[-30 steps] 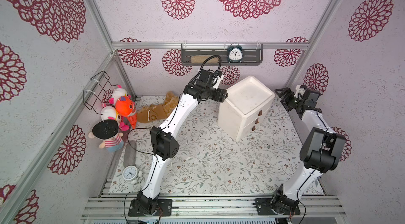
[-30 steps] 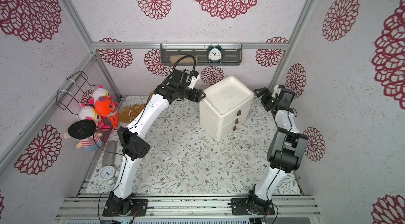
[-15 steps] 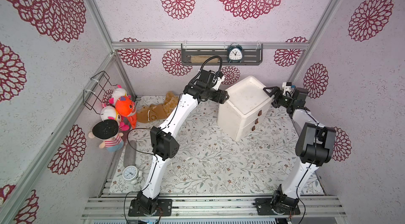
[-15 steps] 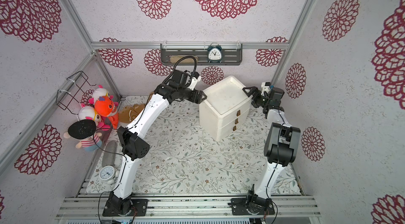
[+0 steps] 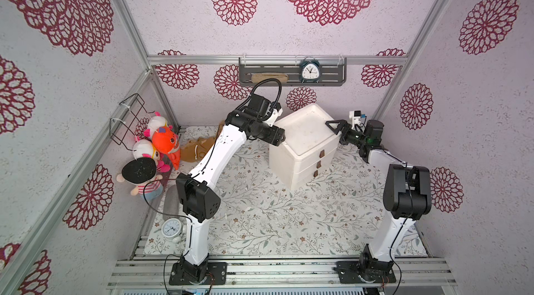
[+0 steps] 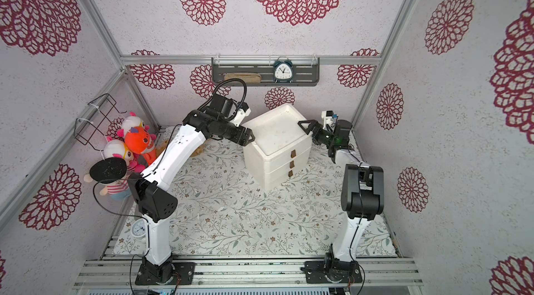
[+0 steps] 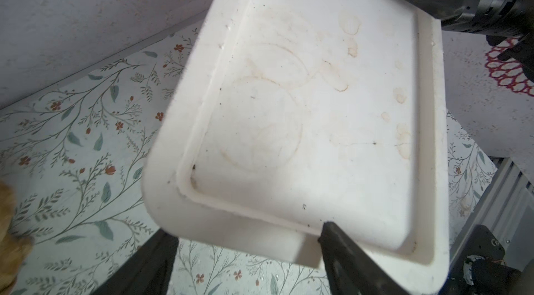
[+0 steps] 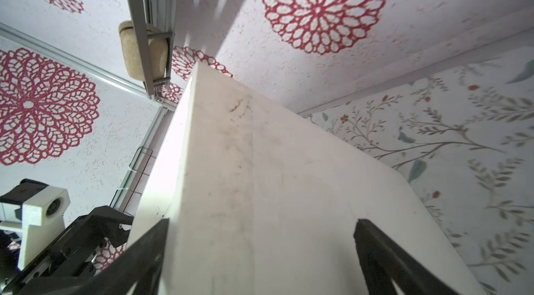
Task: Take the microphone out of the drawer
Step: Move the storage box to the center of the board.
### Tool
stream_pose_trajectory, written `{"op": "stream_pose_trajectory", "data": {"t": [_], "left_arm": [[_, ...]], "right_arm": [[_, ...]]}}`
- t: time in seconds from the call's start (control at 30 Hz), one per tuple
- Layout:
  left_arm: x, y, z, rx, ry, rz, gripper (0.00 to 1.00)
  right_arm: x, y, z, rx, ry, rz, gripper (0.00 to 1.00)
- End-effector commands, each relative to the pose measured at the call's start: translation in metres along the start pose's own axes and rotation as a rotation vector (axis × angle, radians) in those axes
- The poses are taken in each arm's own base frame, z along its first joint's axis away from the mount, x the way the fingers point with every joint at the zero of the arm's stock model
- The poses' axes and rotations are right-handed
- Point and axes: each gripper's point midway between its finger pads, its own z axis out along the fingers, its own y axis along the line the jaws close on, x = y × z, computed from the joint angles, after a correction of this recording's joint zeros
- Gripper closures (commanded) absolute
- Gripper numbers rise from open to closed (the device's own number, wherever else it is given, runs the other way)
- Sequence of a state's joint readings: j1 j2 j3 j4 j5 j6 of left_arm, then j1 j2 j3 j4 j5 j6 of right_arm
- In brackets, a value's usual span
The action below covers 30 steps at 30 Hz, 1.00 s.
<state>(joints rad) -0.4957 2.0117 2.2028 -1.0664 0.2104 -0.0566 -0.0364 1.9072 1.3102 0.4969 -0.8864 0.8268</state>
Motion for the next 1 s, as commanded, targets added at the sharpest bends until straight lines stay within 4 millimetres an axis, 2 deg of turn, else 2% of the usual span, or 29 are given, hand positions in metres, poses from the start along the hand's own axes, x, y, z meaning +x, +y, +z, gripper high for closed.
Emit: {"op": "stream_pose_trajectory", "data": {"t": [0.0,0.23,0.4,0.57,0.67,0.8,0.97], "left_arm": [[0.016,0.002,-0.028,-0.043,0.019,0.035,0.19],[0.05,0.001,-0.053,-0.05,0.058,0.019,0.19],[0.065,0.002,-0.079,-0.07,0.037,-0.015,0.19],[0.052,0.02,-0.115,-0.112,-0.047,-0.031,0.15],[0.039,0.033,-0.124,-0.116,-0.073,-0.024,0.12],[0.021,0.05,-0.12,-0.092,-0.082,-0.011,0.12],[0.009,0.064,-0.097,-0.067,-0.039,0.057,0.11]], "right_arm": [[0.038,0.06,0.024,-0.143,0.115,-0.037,0.01],[0.082,0.091,0.054,-0.237,0.227,-0.092,0.01],[0.095,0.091,0.065,-0.245,0.263,-0.095,0.01],[0.096,0.09,0.065,-0.236,0.257,-0.099,0.01],[0.095,0.092,0.061,-0.22,0.252,-0.116,0.01],[0.096,0.096,0.057,-0.202,0.25,-0.136,0.01],[0.096,0.1,0.054,-0.198,0.25,-0.148,0.01]]}}
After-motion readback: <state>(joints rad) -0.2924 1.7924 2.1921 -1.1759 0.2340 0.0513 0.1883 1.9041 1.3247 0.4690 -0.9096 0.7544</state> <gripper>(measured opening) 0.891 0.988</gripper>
